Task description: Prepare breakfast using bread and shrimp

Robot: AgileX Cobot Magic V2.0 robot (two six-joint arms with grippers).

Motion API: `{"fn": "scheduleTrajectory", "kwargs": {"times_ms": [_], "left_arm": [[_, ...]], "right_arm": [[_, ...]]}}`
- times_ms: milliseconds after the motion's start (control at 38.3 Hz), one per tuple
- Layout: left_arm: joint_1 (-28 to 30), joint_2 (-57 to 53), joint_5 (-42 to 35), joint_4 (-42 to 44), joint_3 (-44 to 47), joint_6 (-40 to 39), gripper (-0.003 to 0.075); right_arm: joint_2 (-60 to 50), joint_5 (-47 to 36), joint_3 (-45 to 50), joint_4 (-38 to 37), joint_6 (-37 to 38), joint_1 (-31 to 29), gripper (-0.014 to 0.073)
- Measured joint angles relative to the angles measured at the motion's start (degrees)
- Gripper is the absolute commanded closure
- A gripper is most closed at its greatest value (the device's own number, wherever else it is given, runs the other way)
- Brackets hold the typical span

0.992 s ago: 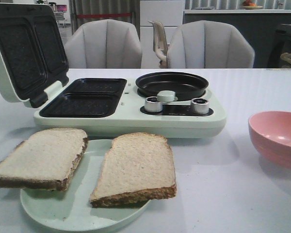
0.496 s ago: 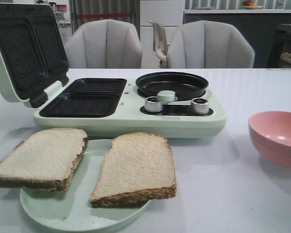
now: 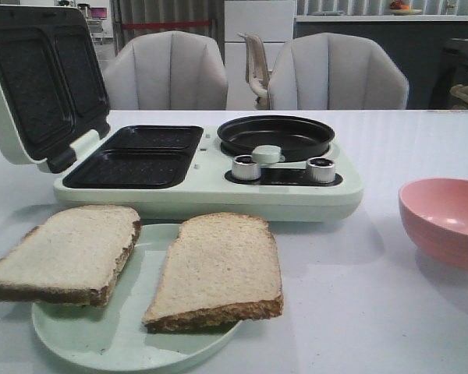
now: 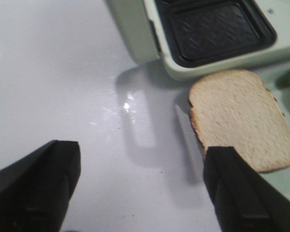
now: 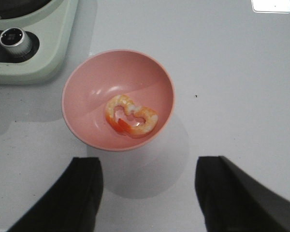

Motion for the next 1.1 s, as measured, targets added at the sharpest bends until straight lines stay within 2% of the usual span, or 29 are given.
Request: {"fn": "scheduleTrajectory", "kwargs": {"times_ms": [157,391,496,861,1096], "left_arm": [[-8.75,4.58,-0.21,3.73,1.14,4.64,0.0227],[-20.98,10.25,-0.64,19.39,6.16,5.44,0.0231],[-24.96,12.82,-1.59,26.38,7.52,3.35,0.0231],[-26.65,23.21,-7.68,50.39,8.15,-11.56,0.0231],[-26.65,29.87,-8.86,64.49,6.76,-22.27,0.0232]], "right_arm": [[0.00,0.00,0.00,0.00,0.00,0.00,0.0067],[0.00,0.00,0.00,0.00,0.00,0.00,0.0067],[0.00,0.00,0.00,0.00,0.00,0.00,0.0067],[0.00,0.00,0.00,0.00,0.00,0.00,0.0067],[0.00,0.00,0.00,0.00,0.00,0.00,0.0067]]}}
